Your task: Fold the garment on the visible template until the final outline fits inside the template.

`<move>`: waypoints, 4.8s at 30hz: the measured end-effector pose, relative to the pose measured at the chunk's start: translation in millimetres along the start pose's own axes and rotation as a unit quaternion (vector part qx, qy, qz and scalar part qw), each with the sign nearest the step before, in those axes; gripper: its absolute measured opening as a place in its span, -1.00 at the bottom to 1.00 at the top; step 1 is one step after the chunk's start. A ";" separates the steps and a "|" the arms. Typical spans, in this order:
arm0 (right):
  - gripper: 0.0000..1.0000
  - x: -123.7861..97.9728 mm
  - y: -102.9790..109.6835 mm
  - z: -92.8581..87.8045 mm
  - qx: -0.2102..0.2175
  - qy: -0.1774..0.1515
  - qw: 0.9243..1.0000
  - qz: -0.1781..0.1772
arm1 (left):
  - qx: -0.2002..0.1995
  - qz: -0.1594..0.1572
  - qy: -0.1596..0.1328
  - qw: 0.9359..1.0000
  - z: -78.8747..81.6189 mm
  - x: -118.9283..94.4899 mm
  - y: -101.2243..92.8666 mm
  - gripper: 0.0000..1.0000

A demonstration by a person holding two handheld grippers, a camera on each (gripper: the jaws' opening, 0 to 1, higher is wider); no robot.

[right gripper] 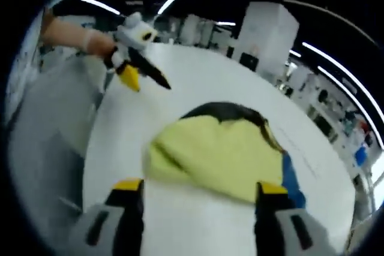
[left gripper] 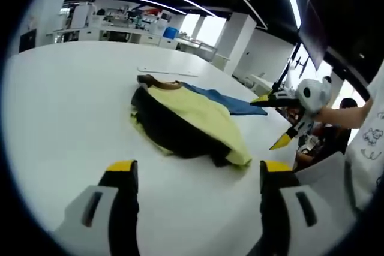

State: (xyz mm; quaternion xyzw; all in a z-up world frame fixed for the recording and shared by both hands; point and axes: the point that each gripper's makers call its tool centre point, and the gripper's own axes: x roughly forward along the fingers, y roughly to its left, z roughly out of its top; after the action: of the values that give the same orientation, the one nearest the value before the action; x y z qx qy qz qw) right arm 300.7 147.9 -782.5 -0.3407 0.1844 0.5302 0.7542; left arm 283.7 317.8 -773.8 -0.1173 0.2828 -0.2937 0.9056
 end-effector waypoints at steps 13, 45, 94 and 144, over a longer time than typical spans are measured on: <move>0.08 44.1 35.3 24.1 -0.020 -0.011 1.000 0.007 | -0.004 0.001 0.001 1.000 -0.9 -5.3 -3.0 0.61; -1.00 28.9 -24.1 52.3 0.060 -0.051 0.994 -0.081 | -0.015 0.000 -0.002 1.000 -9.7 -5.1 -6.6 0.60; -1.00 84.0 -124.5 -62.7 0.231 0.078 0.964 -0.101 | -0.008 0.002 -0.011 1.000 -7.2 6.4 -22.0 0.43; 0.99 -53.8 -84.3 -66.4 0.310 -0.041 0.947 -0.068 | 0.035 -0.055 -0.004 0.998 5.1 58.2 -65.6 0.36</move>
State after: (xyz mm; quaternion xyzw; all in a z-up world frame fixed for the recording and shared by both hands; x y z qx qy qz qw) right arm 364.3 47.2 -767.7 -0.0797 0.2854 0.4075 0.8638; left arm 294.9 230.7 -770.7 -0.1023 0.2619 -0.3527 0.8925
